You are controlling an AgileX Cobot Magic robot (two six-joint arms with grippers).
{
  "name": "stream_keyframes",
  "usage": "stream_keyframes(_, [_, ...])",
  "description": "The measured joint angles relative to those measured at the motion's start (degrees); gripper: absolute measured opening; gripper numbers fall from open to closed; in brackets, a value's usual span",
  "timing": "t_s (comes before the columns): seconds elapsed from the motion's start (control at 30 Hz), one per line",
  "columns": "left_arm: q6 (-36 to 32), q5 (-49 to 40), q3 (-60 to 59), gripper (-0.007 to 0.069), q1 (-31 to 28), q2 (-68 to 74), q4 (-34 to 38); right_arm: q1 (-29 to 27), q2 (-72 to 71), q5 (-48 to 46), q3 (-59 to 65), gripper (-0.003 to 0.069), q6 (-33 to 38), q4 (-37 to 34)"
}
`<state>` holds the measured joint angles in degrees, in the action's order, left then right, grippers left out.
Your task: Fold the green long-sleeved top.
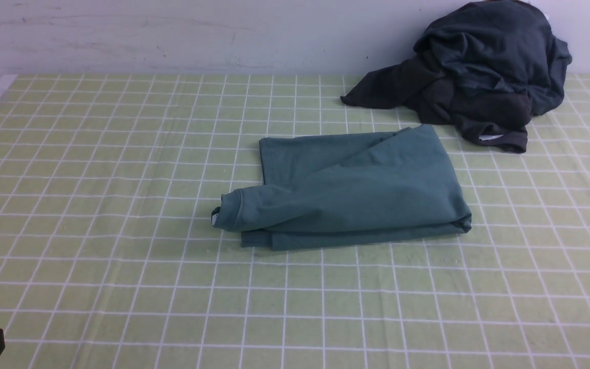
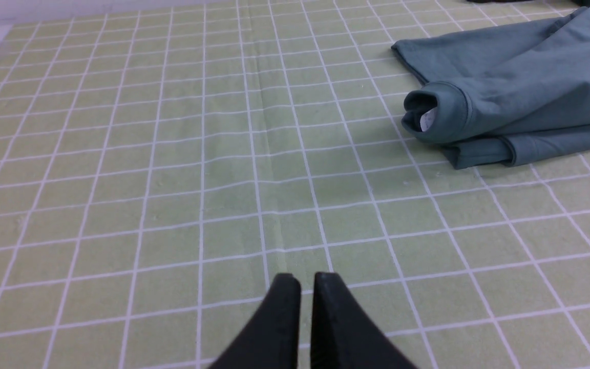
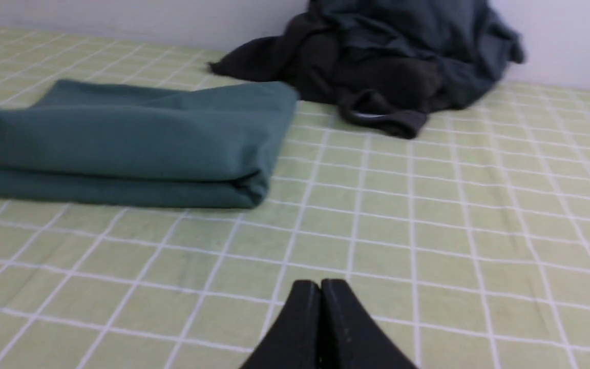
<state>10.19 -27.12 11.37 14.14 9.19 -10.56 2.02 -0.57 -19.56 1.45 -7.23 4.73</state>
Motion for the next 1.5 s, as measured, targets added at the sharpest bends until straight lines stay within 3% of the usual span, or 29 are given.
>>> stream_keyframes(0.13, [0.0,0.0,0.0,0.0027,0.0,0.0,0.1,-5.7,0.0,-0.2,0.0,-0.0011,0.0,-4.7])
stream_keyframes(0.23, [0.0,0.0,0.0,0.0027,0.0,0.0,0.1,-6.7,0.0,-0.4,-0.1,-0.0011,0.1,-5.1])
stream_keyframes(1.1, [0.1,0.6,-1.0,0.0027,0.0,-0.8,0.1,-6.7,0.0,-0.8,-0.1,-0.0012,0.1,-5.1])
stream_keyframes(1.5, [0.0,4.9,-12.5,0.0027,-12.1,-9.8,1.4,-6.7,-0.1,-0.9,-0.1,-0.0012,0.1,-5.1])
